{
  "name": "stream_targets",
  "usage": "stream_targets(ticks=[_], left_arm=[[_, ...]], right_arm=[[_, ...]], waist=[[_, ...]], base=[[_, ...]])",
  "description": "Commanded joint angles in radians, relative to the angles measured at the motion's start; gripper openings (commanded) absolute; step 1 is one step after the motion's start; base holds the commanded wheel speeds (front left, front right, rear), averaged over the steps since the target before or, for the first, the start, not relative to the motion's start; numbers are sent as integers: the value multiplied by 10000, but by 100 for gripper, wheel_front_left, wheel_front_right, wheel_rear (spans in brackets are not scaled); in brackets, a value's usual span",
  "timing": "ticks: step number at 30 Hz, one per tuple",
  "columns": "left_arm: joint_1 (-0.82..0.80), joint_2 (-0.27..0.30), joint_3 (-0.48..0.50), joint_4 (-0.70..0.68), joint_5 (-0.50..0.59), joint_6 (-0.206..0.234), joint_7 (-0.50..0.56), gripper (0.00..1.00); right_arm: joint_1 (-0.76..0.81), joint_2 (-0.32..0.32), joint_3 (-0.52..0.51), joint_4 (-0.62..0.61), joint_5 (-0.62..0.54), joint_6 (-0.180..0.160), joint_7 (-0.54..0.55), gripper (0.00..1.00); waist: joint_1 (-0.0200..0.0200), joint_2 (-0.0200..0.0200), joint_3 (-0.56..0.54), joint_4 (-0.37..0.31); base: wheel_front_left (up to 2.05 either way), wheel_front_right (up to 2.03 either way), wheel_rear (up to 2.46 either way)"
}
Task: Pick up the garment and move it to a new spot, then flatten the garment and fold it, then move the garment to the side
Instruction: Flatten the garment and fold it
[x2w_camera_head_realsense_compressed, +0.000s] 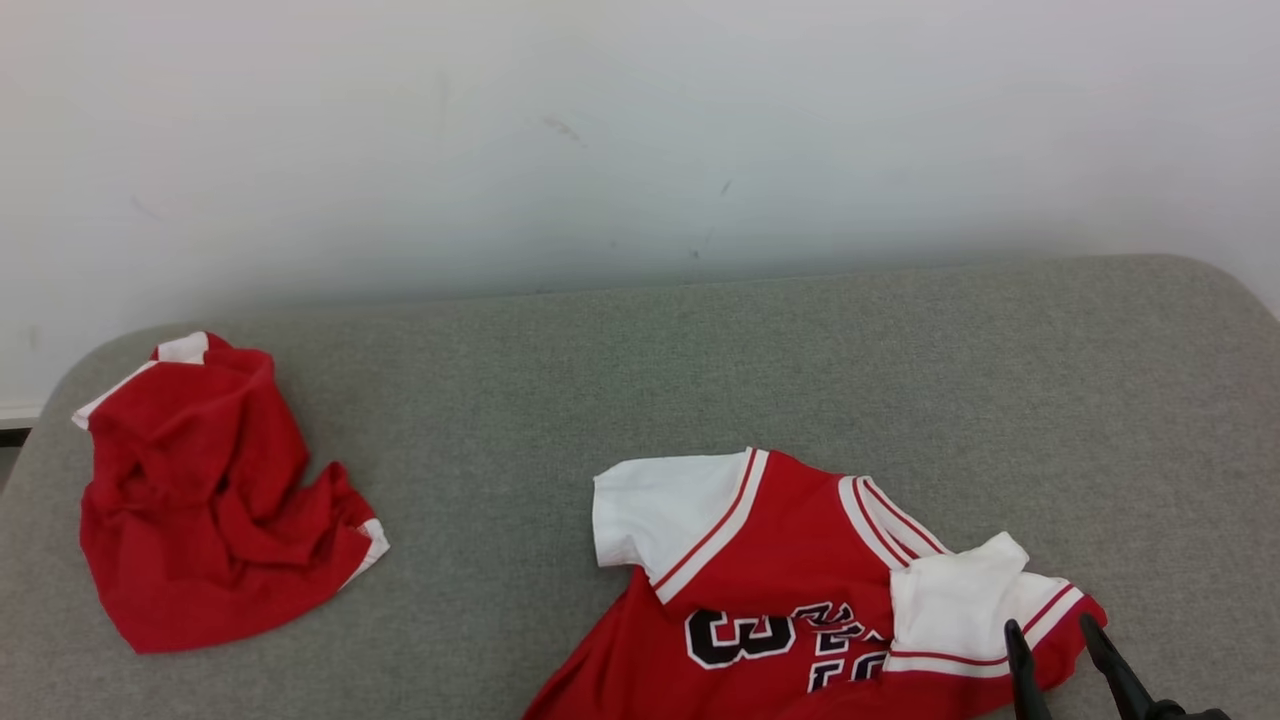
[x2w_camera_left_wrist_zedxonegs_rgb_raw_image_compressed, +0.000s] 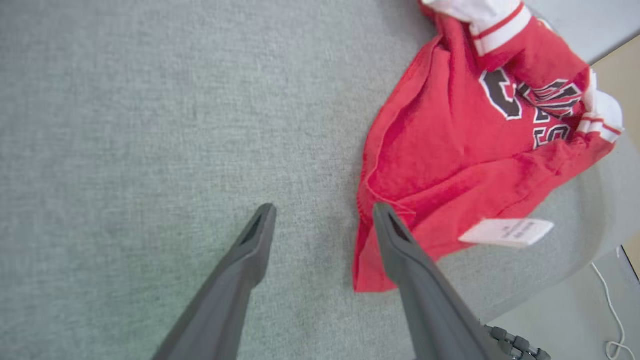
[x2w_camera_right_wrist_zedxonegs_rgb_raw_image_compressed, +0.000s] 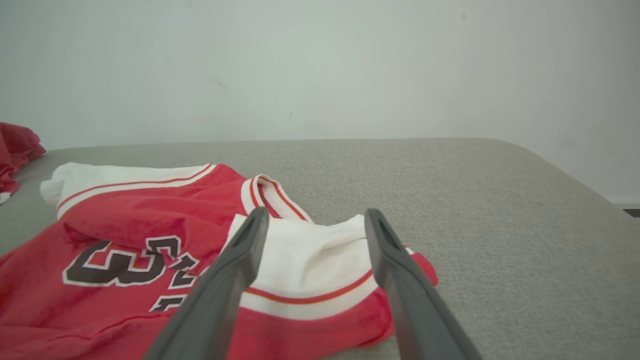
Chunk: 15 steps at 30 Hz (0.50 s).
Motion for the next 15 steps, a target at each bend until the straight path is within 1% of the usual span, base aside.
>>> stream_targets(ticks=[1,5,7,9,12,15], left_arm=[[-24,74,57,-44,207,40,-109,100],[-382,161,576,-479,521,284,-312,100],[-579,185,789,-783,680,343,-359,100],[-859,152,824,-988,825,303,-303,100],[-1498,-123,551,-991,1105,183,107,100],[-2151,-684,207,-649,1184,-87,680,100]], right_arm=[[144,-85,-38,-32,-18,-18,6,100],[89,-78,-43,-43,-59,-18,6,100],[10,-67,-13,-65,-57,-20,6,100],[-52,-59,20,-71,-41,-18,8,100],[-157,-51,139,-34,-41,-20,6,100],[-276,-51,206,-10,-4,-18,6,100]], waist=[[0,0,-16,15],[0,0,-60,18],[0,0,-67,-19],[0,0,-45,-60],[0,0,24,-181],[0,0,162,-368]], base=[[0,0,0],[0,0,0],[0,0,0],[0,0,0],[0,0,0],[0,0,0]])
